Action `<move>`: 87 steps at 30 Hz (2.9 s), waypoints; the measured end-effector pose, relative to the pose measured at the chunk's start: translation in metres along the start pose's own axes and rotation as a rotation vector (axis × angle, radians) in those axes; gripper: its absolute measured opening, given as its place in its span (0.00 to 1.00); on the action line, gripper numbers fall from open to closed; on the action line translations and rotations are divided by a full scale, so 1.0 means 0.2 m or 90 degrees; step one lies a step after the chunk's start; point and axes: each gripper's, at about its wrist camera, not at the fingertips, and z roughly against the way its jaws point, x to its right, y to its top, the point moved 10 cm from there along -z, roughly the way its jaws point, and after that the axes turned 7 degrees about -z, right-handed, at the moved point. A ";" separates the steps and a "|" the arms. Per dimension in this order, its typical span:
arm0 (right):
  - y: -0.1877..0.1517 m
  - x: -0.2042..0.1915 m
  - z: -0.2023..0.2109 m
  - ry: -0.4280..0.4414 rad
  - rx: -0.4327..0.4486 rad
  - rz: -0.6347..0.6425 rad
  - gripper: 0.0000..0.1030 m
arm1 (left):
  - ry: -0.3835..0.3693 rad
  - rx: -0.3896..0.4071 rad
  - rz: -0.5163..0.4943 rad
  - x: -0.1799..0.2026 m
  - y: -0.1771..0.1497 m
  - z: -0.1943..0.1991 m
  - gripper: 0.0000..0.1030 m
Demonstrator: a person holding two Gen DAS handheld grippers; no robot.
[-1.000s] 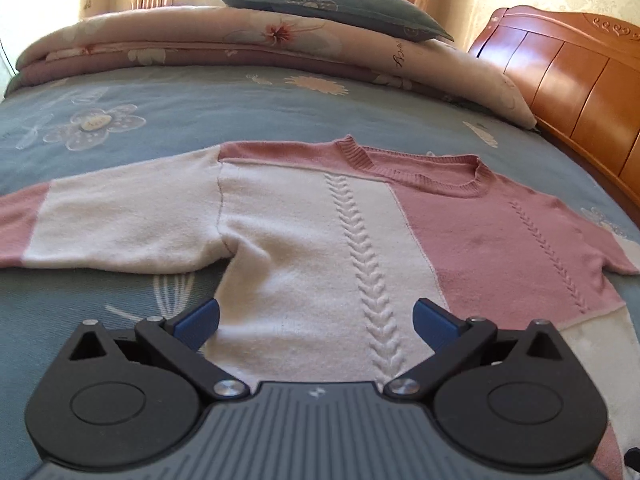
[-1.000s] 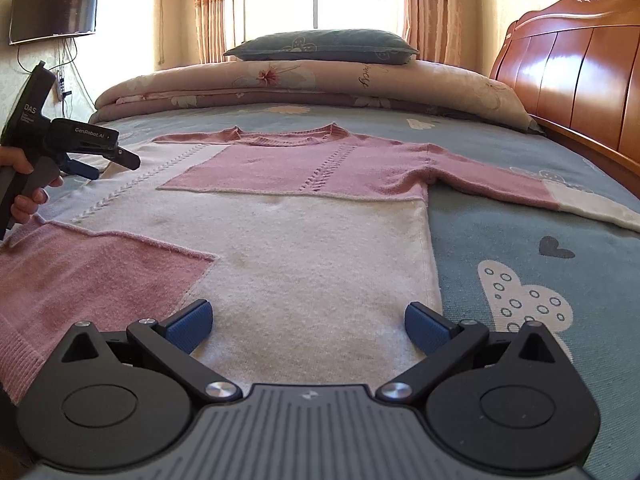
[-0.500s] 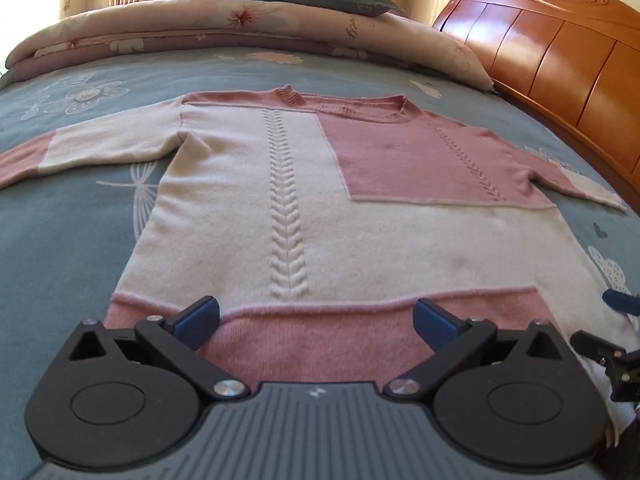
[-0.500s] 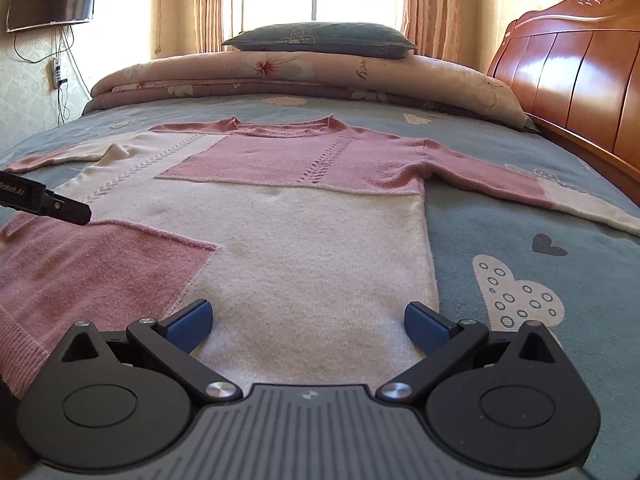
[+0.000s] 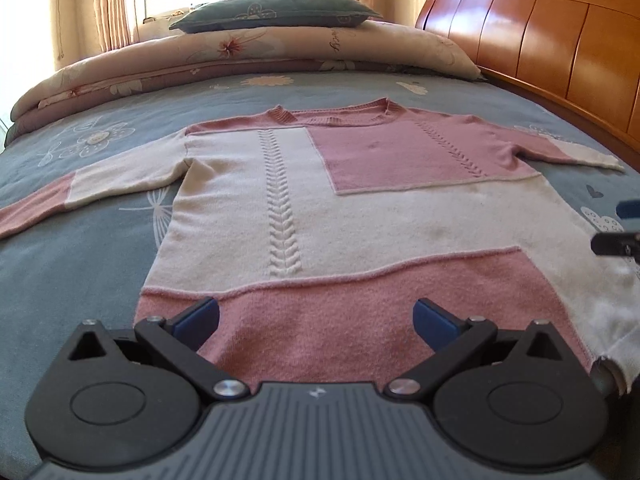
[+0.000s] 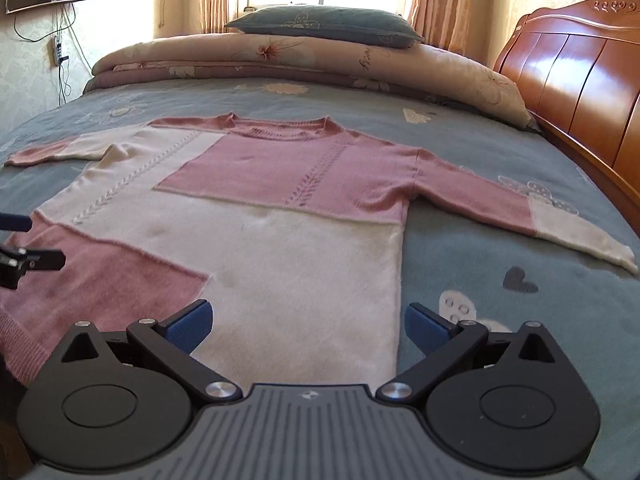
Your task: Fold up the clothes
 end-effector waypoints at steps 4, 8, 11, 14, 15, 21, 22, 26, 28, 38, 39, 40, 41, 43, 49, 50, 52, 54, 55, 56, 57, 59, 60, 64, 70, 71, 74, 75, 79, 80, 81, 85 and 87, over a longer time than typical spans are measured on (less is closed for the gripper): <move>0.24 0.04 -0.15 -0.005 0.020 0.014 1.00 | -0.016 -0.011 0.005 0.02 -0.02 -0.06 0.99; 0.40 0.07 -0.41 -0.006 0.003 0.007 1.00 | -0.018 -0.018 0.007 0.02 -0.05 -0.09 0.99; 0.41 0.09 -0.61 -0.002 -0.027 -0.006 1.00 | -0.024 -0.025 0.008 0.01 -0.05 -0.09 0.99; 0.34 0.12 -0.74 -0.007 -0.070 -0.031 1.00 | -0.026 -0.025 0.002 0.01 -0.05 -0.09 0.99; 0.32 0.12 -0.75 0.003 -0.068 -0.049 1.00 | -0.026 -0.024 0.001 0.01 -0.05 -0.09 0.99; 0.17 0.08 -0.57 0.009 -0.082 -0.033 1.00 | -0.024 -0.014 0.000 0.01 -0.05 -0.09 0.99; 0.14 0.06 -0.53 0.007 -0.084 -0.027 1.00 | -0.023 -0.013 0.001 0.01 -0.05 -0.09 0.99; -0.01 0.01 -0.34 -0.005 -0.093 -0.014 1.00 | -0.021 -0.002 0.006 0.01 -0.05 -0.09 0.99; -0.08 -0.01 -0.25 -0.007 -0.086 -0.009 1.00 | -0.018 0.002 0.005 0.01 -0.05 -0.09 0.99; -0.24 -0.09 -0.07 -0.010 -0.103 -0.009 1.00 | -0.017 -0.024 -0.017 0.02 -0.06 -0.07 0.99; -0.24 -0.09 -0.05 -0.010 -0.105 -0.008 1.00 | -0.015 -0.032 -0.022 0.03 -0.06 -0.06 0.99; -0.24 -0.09 -0.04 -0.010 -0.107 -0.008 1.00 | -0.013 -0.041 -0.026 0.03 -0.06 -0.05 0.99; -0.22 -0.10 -0.03 -0.005 -0.104 -0.010 1.00 | -0.010 -0.046 -0.034 0.04 -0.05 -0.03 0.99; -0.17 -0.12 0.00 0.005 -0.088 -0.008 1.00 | -0.006 -0.030 -0.061 0.06 -0.03 0.01 0.99; -0.14 -0.20 -0.06 -0.008 -0.084 0.029 1.00 | -0.030 -0.037 -0.105 0.18 -0.06 0.02 0.99; -0.16 -0.20 -0.07 -0.012 -0.090 0.031 1.00 | -0.035 -0.041 -0.094 0.17 -0.08 0.02 1.00; -0.22 -0.19 -0.09 -0.013 -0.109 0.027 1.00 | -0.046 -0.047 -0.071 0.16 -0.12 0.02 0.99; -0.25 -0.15 -0.07 0.004 -0.101 -0.005 1.00 | -0.053 -0.054 -0.052 0.13 -0.15 0.04 0.99; -0.26 -0.13 -0.07 0.012 -0.097 -0.021 1.00 | -0.052 -0.055 -0.051 0.12 -0.16 0.06 0.99; -0.27 -0.12 -0.06 0.016 -0.090 -0.023 1.00 | -0.051 -0.056 -0.049 0.10 -0.17 0.07 0.99; -0.28 -0.12 -0.05 0.016 -0.086 -0.022 1.00 | -0.047 -0.055 -0.053 0.09 -0.16 0.08 0.99; -0.28 -0.12 -0.05 0.014 -0.079 -0.020 1.00 | -0.039 -0.054 -0.063 0.08 -0.14 0.10 0.99; -0.28 -0.13 -0.05 0.012 -0.076 -0.020 1.00 | -0.034 -0.053 -0.067 0.07 -0.12 0.10 0.99; -0.28 -0.12 -0.05 0.006 -0.071 -0.027 1.00 | -0.039 -0.029 -0.072 0.11 0.01 0.07 0.99; -0.29 -0.12 -0.04 0.008 -0.048 -0.025 1.00 | -0.055 -0.044 -0.077 0.21 0.05 -0.06 0.99; -0.29 -0.12 -0.04 0.008 -0.044 -0.024 1.00 | -0.049 -0.051 -0.074 0.20 0.03 -0.07 0.99; -0.30 -0.12 -0.03 0.009 -0.031 -0.023 1.00 | -0.048 -0.058 -0.060 0.16 -0.04 -0.06 0.99; -0.30 -0.12 -0.03 0.010 -0.026 -0.023 1.00 | -0.050 -0.052 -0.057 0.14 -0.06 -0.05 0.99; -0.31 -0.12 -0.03 0.012 -0.011 -0.023 1.00 | -0.045 -0.065 -0.042 0.05 -0.13 0.01 0.99; -0.31 -0.12 -0.02 0.013 -0.008 -0.023 1.00 | -0.045 -0.067 -0.039 0.03 -0.13 0.02 0.99; -0.31 -0.12 -0.02 0.013 -0.006 -0.023 1.00 | -0.045 -0.068 -0.036 0.01 -0.13 0.03 0.99; -0.30 -0.12 -0.03 0.013 0.000 -0.023 1.00 | -0.016 -0.056 -0.026 -0.04 -0.06 0.01 0.99; -0.31 -0.12 -0.02 0.013 0.003 -0.023 1.00 | -0.016 -0.060 -0.008 -0.05 -0.04 -0.03 0.99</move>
